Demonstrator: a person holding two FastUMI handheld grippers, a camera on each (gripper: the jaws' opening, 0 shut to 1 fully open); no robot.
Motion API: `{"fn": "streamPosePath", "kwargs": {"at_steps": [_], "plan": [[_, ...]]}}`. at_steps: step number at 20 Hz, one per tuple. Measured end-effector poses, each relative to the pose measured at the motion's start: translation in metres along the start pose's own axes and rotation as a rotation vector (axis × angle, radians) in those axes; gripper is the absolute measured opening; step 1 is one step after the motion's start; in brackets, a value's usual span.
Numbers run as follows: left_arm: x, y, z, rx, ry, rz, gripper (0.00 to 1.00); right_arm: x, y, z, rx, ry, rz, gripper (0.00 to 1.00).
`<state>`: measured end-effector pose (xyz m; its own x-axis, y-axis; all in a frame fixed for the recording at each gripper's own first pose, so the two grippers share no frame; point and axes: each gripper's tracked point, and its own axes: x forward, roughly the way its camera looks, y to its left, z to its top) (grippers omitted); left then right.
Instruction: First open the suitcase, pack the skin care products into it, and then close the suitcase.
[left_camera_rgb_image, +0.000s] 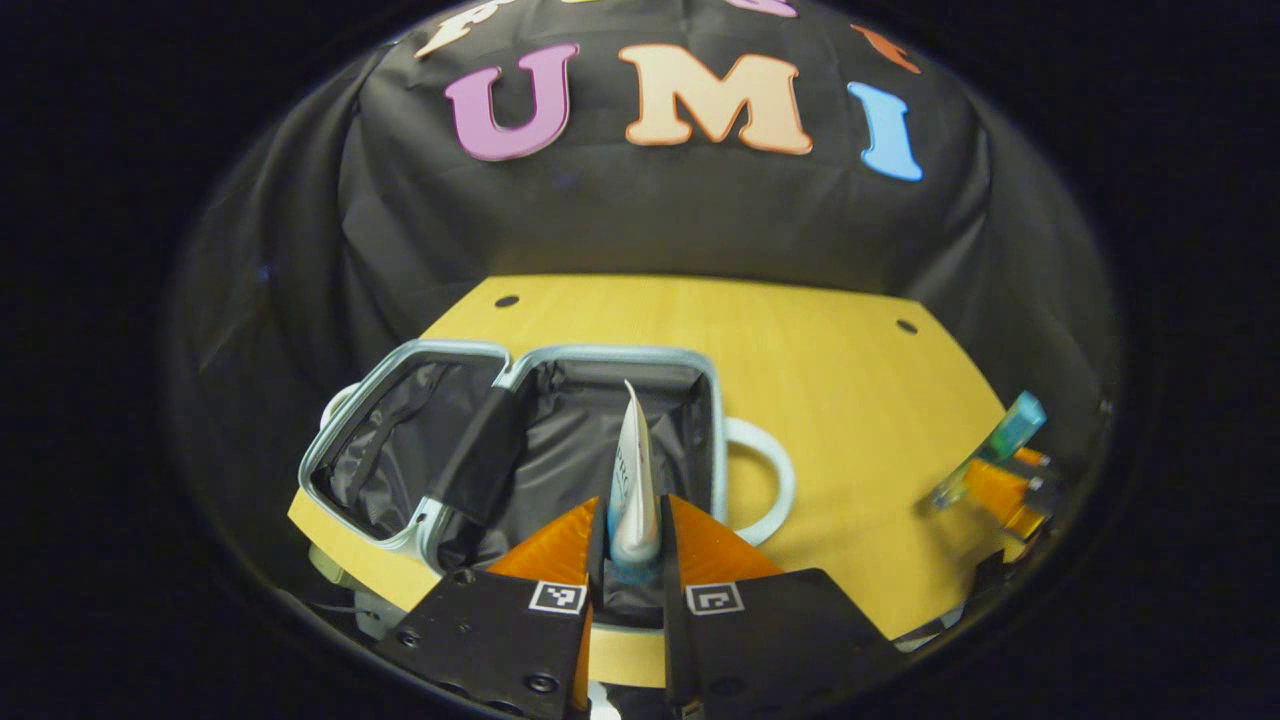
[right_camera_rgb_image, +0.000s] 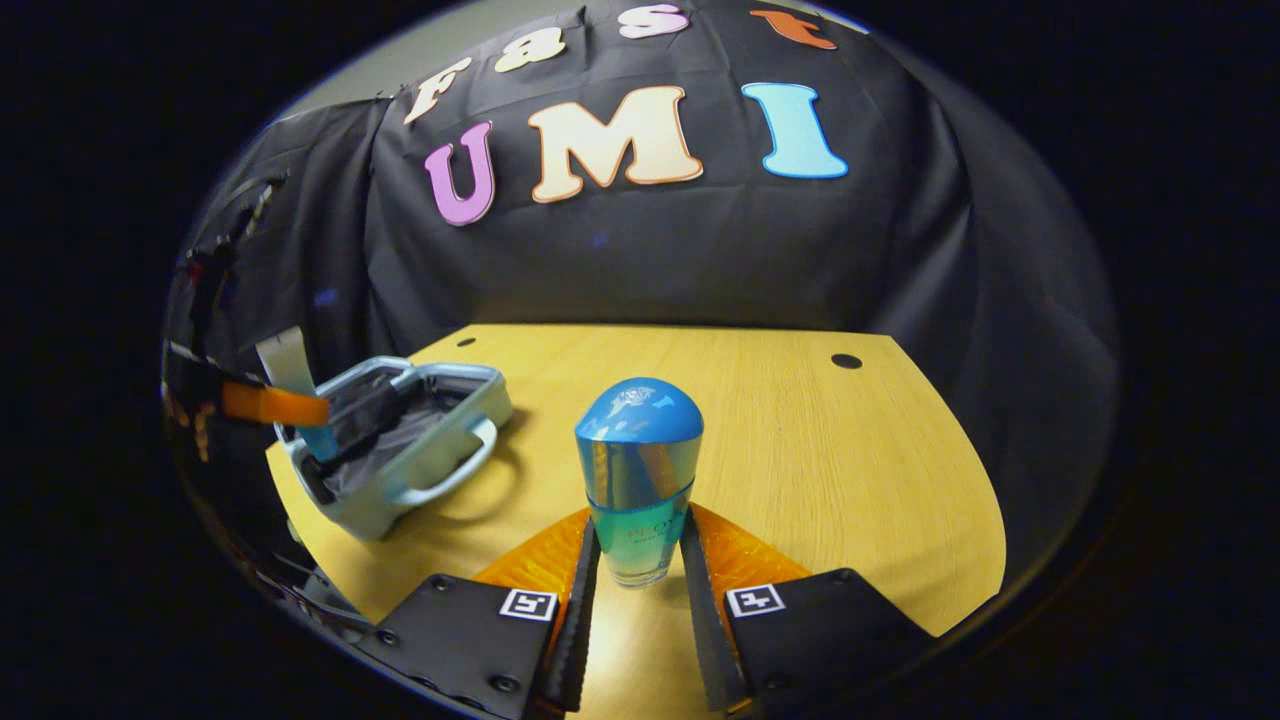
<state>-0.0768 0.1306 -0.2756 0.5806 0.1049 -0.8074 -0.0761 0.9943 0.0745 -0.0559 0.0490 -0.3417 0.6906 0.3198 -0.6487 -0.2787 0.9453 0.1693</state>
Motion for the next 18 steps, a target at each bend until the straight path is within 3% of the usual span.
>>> {"fn": "streamPosePath", "kwargs": {"at_steps": [4,8,11,14,15,18], "plan": [[0.033,0.033,-0.014,-0.013,0.123,0.003,0.22,-0.014,0.049,0.033,-0.002,-0.026,0.056,0.47],[0.068,0.052,-0.036,0.026,0.251,-0.008,0.22,-0.02,0.085,0.041,0.038,-0.004,0.072,0.47],[0.087,0.053,-0.04,0.028,0.284,-0.036,0.23,-0.02,0.112,0.037,0.036,0.033,0.092,0.47],[0.103,0.053,-0.032,0.032,0.26,-0.077,0.24,-0.015,0.147,0.043,0.056,0.07,0.158,0.45],[0.105,0.05,-0.034,0.02,0.268,-0.108,0.3,-0.013,0.159,0.045,0.066,0.08,0.181,0.45],[0.105,0.047,-0.019,-0.016,0.208,-0.168,0.79,-0.001,0.195,0.05,0.07,0.106,0.232,0.44]]}}
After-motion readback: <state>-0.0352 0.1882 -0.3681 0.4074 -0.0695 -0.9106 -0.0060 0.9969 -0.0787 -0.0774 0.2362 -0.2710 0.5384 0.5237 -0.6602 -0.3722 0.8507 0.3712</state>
